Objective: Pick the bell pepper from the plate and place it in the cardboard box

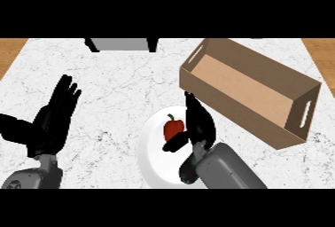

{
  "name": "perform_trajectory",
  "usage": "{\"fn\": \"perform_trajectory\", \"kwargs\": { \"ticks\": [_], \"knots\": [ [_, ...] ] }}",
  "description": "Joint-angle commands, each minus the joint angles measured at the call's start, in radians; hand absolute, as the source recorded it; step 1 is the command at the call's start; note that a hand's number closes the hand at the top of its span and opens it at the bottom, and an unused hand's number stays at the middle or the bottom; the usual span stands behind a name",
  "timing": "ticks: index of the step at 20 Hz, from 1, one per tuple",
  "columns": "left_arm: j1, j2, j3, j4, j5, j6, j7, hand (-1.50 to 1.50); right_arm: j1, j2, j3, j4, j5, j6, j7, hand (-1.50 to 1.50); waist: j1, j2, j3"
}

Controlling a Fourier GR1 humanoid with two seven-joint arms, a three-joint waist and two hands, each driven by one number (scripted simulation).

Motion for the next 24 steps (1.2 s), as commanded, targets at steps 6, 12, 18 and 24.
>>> {"fn": "perform_trajectory", "kwargs": {
  "ticks": [6,12,18,24],
  "knots": [
    [-0.018,-0.026,0.038,0.046,-0.006,-0.028,-0.035,0.0,0.033,0.001,0.024,0.11,-0.014,-0.073,-0.099,-1.5,-0.002,0.001,0.0],
    [-0.028,-0.024,0.028,-0.021,-0.038,-0.014,0.046,0.0,-0.018,0.001,0.13,0.131,-0.071,-0.134,-0.052,-1.5,0.002,0.0,0.0],
    [-0.022,-0.043,0.048,0.047,-0.028,-0.051,-0.017,0.0,-0.097,0.001,0.089,0.2,-0.078,-0.114,-0.075,1.5,0.003,0.001,0.0],
    [0.0,-0.049,0.016,-0.045,-0.056,-0.029,0.049,0.0,-0.122,0.001,0.118,0.266,0.027,-0.117,-0.116,1.5,0.006,0.0,0.0]
  ]
}}
